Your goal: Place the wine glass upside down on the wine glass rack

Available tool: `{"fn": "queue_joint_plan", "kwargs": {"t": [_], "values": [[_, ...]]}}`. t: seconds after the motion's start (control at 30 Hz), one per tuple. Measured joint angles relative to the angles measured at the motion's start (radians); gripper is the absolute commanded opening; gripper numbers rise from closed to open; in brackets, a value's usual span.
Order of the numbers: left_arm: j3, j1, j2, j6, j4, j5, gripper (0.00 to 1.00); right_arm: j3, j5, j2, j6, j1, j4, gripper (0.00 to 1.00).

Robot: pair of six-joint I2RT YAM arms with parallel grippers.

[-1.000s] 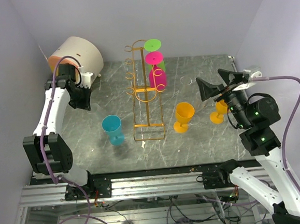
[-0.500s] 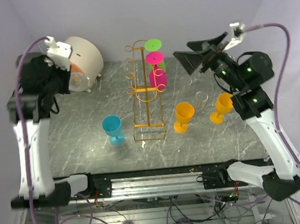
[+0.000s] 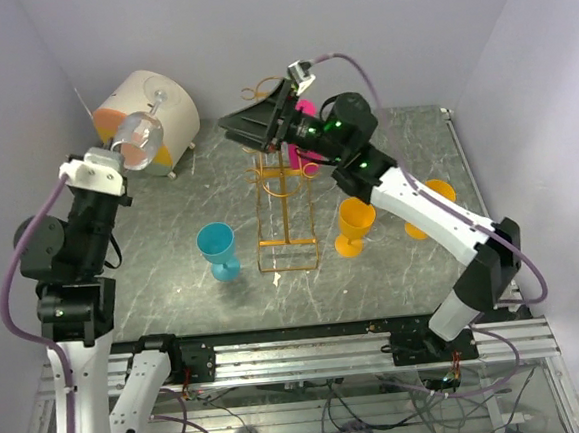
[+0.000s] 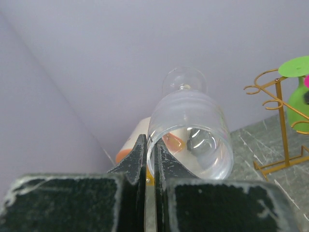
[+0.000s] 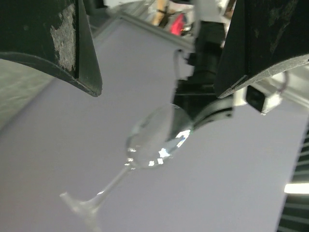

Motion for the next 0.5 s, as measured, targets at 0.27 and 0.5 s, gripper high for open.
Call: {"fn": "queue_joint_plan", "kwargs": {"t": [0.27, 0.5], "values": [[-0.243, 0.0, -0.105, -0.025, 0.336, 0.03, 0.07, 0.064, 0.092, 0.14, 0.281, 0.096, 0.223, 0.87], [-0.28, 0.0, -0.15, -0.039, 0.467, 0.03, 0.07, 0.258, 0.247, 0.25, 0.302, 0.145, 0.148, 0.64]]}}
